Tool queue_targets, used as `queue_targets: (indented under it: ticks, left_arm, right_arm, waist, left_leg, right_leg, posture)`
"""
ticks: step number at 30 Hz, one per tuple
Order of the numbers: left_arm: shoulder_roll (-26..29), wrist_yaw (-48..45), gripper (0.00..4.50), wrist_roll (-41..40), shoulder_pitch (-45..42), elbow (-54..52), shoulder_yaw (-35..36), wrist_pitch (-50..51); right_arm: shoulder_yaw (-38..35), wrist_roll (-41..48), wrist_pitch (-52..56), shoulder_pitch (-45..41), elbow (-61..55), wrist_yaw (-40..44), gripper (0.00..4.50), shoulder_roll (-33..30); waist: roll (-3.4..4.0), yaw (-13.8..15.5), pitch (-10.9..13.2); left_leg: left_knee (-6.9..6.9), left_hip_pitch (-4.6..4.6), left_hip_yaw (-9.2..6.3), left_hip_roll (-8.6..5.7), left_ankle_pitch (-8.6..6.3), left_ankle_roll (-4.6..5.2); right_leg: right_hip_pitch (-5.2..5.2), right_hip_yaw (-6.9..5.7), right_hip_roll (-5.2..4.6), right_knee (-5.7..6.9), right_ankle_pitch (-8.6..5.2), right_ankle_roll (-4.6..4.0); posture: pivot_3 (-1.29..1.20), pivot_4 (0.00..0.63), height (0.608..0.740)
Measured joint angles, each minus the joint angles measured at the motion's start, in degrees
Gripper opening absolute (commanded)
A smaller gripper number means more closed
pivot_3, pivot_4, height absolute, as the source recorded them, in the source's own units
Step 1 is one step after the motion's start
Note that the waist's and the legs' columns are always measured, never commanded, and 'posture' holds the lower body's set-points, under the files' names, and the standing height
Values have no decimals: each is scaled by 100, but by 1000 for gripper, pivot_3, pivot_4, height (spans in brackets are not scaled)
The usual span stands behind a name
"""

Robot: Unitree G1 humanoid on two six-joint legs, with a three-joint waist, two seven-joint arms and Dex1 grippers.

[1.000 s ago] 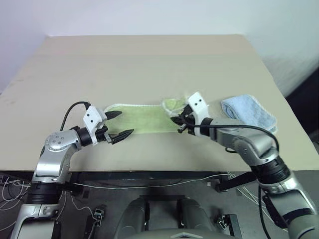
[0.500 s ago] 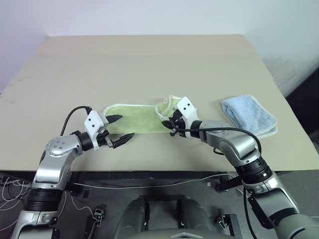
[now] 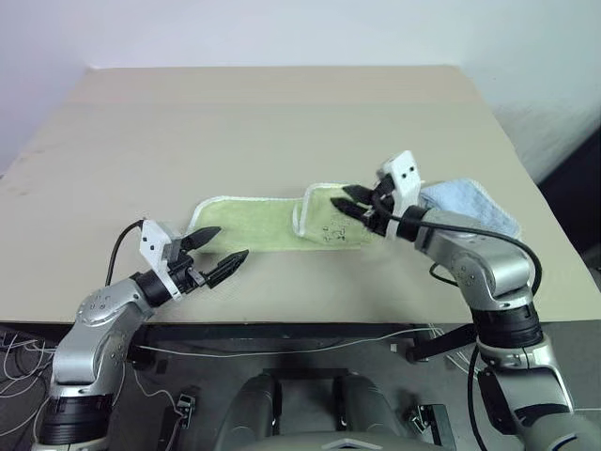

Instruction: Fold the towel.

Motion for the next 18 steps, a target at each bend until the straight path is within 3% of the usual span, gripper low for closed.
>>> queue_targets:
  ticks: [2, 3, 11, 18]
  left_arm:
    - [-282, 403, 4500, -392, 216, -310, 71, 352]
    - [-463, 663, 4500, -616, 325, -431, 132, 546]
    - [-1554, 2438, 4500, -1659, 1154, -967, 467, 1174]
    - [-2048, 3599, 4500, -2050, 1313, -1191, 554, 1248]
  right_arm:
    - [44, -250, -478, -118, 554, 136, 171, 130]
    - [109, -382, -742, -162, 856, 203, 23, 241]
    - [601, -1236, -2192, -234, 2851, 654, 23, 827]
    - [712, -1694, -2832, -215, 3094, 953, 23, 838]
  waist:
    - [0, -9, 0]
    - [1, -11, 0]
    - [0, 10, 0]
    - [-4, 7, -5]
  left_leg:
    - [-1, 1, 2, 0, 0, 0]
    - [-1, 2, 1, 1, 0, 0]
    - [3, 3, 4, -1, 0, -1]
    - [1, 14, 2, -1, 0, -2]
  right_leg:
    - [0, 1, 1, 1, 0, 0]
    - [0, 0, 4, 2, 0, 0]
    - [3, -4, 7, 2, 0, 0]
    - [15, -5, 13, -2, 0, -1]
  posture:
    - [0, 150, 740]
    - [0, 150, 740]
    - [0, 150, 740]
    - [0, 150, 740]
